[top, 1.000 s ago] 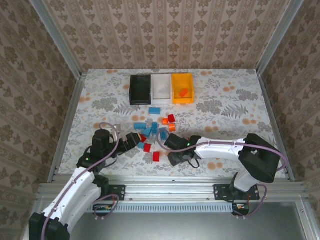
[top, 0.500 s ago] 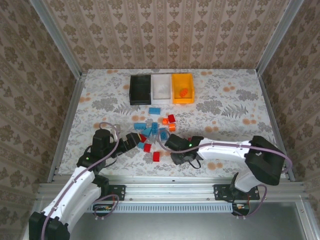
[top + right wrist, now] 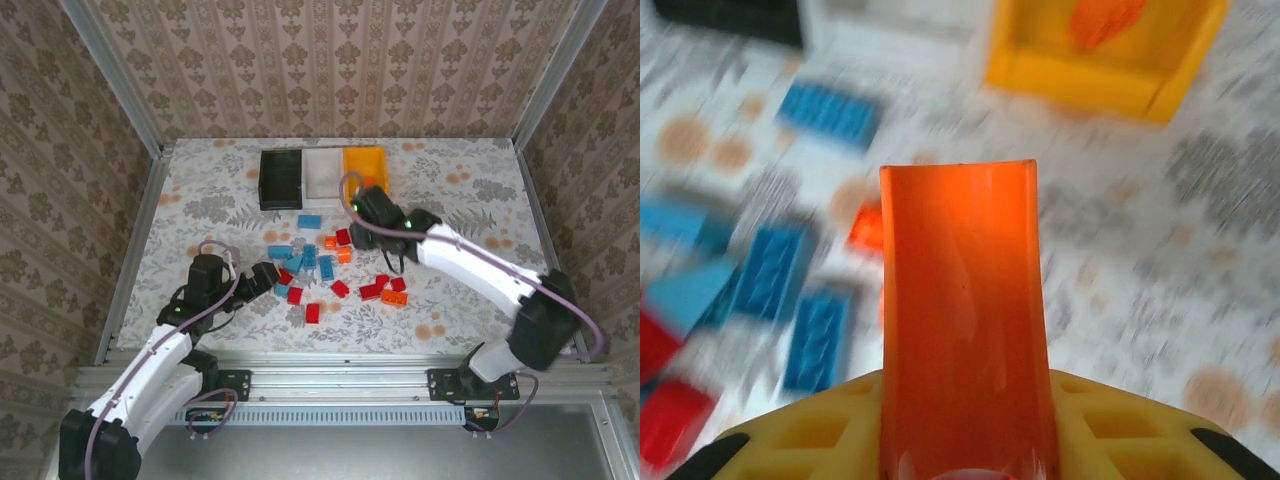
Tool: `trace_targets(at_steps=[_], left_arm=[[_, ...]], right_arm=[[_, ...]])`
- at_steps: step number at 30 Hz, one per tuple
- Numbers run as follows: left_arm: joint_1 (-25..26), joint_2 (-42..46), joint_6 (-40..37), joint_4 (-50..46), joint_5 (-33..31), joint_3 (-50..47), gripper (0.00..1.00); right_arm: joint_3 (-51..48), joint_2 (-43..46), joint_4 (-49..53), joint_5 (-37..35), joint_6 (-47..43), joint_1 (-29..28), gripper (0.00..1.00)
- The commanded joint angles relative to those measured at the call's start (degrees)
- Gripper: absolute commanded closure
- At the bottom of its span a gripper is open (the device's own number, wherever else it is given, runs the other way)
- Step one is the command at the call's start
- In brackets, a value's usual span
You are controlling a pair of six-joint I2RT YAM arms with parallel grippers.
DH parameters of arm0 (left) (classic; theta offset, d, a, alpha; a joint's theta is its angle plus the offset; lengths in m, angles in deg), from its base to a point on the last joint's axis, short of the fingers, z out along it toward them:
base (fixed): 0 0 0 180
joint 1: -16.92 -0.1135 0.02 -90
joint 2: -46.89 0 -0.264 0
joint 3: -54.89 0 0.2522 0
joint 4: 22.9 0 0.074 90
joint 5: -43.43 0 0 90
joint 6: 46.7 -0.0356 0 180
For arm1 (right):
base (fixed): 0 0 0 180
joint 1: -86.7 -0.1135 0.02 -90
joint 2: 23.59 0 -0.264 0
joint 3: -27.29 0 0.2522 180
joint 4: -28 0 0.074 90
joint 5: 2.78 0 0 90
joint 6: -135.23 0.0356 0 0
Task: Sort the legos into containers by color
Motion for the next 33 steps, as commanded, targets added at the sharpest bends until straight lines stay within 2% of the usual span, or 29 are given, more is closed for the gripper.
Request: trace_targets(at_steps=[1, 6, 13, 15, 18, 22, 25, 30, 33], left_arm=[[-0.68, 0.5, 1.8, 0.72, 0.94, 1.66, 0.0], [-0.94, 2.71, 2.97, 0.56, 1.12, 0.8, 0.0], [-0.84, 1.98, 2.65, 2.29, 3.0, 1.47, 0.0], [-0.82, 1.17, 2.3, 2.94, 3.24, 1.81, 0.0], [-0.82, -0.88, 1.82, 3.86, 3.87, 2.79, 0.0], [-0.54, -3.79, 0.36, 3.92, 4.68, 4.58, 0.0], [0.03, -5.25, -1.39, 2.09, 3.93, 6.5, 0.0], [3.4, -5.63, -3.25, 1.06, 1.03, 7.26, 0.0], [8.37, -6.34, -3.1, 3.3, -1.41, 6.4, 0.0]], right_arm=[[11.81, -12.16, 0.55, -0.81, -5.23, 5.92, 0.64], [33.17, -31.74, 7.42, -0.42, -6.86, 10.55, 0.64], [53.77, -45.89, 15.58, 0.97, -7.59, 13.59, 0.62], [57.29, -47.86, 17.51, 0.96, -8.14, 13.64, 0.58], [59.5, -48.91, 19.47, 1.36, -8.36, 13.53, 0.45], [57.43, -45.66, 18.31, 1.65, -7.93, 13.34, 0.41], [50.73, -38.43, 15.26, 1.2, -6.9, 12.25, 0.41], [20.77, -15.58, 2.26, -2.57, -0.94, 7.53, 0.41], [1.26, -2.66, -1.67, -6.87, 5.6, 3.24, 0.29]])
